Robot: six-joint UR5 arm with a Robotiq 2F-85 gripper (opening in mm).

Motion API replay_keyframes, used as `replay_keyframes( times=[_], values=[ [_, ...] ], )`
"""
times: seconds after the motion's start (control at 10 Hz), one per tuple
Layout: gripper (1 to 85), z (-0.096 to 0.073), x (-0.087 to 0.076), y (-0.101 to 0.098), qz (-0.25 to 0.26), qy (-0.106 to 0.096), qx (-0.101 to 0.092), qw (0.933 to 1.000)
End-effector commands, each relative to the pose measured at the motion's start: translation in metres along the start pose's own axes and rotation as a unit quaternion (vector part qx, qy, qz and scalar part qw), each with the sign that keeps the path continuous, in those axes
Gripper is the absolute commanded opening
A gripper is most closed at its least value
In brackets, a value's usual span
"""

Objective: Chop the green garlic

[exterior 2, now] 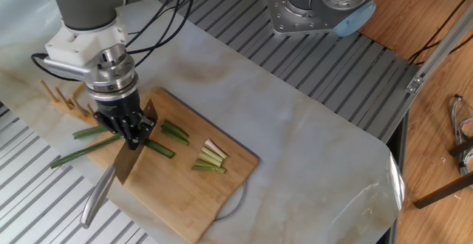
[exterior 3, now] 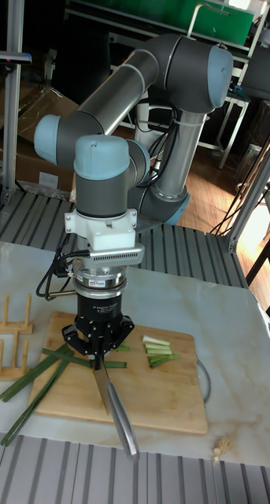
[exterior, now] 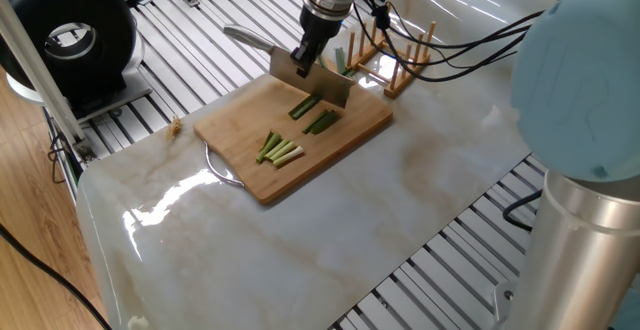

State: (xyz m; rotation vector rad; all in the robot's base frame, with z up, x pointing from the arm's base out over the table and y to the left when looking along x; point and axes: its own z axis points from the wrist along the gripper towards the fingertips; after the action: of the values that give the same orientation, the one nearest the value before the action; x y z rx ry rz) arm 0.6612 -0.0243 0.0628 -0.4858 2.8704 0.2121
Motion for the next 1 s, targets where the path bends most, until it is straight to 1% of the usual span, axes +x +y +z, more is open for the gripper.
replay_keyframes(
  times=[0.0, 0.2, 0.5, 0.6, 0.8, 0.9],
  values=[
    [1.3, 0.000, 0.004, -0.002, 0.003, -0.001, 0.000, 1.0000],
    [1.3, 0.000, 0.012, -0.003, 0.002, 0.005, 0.000, 1.0000],
    [1.3, 0.000, 0.014, -0.003, 0.003, 0.007, 0.000, 1.0000],
    [1.3, 0.000, 0.013, -0.004, 0.002, 0.005, 0.001, 1.0000],
    [1.3, 0.002, 0.004, -0.004, -0.002, -0.008, 0.002, 1.0000],
    [1.3, 0.001, -0.002, -0.003, -0.003, -0.009, -0.001, 1.0000]
  ],
)
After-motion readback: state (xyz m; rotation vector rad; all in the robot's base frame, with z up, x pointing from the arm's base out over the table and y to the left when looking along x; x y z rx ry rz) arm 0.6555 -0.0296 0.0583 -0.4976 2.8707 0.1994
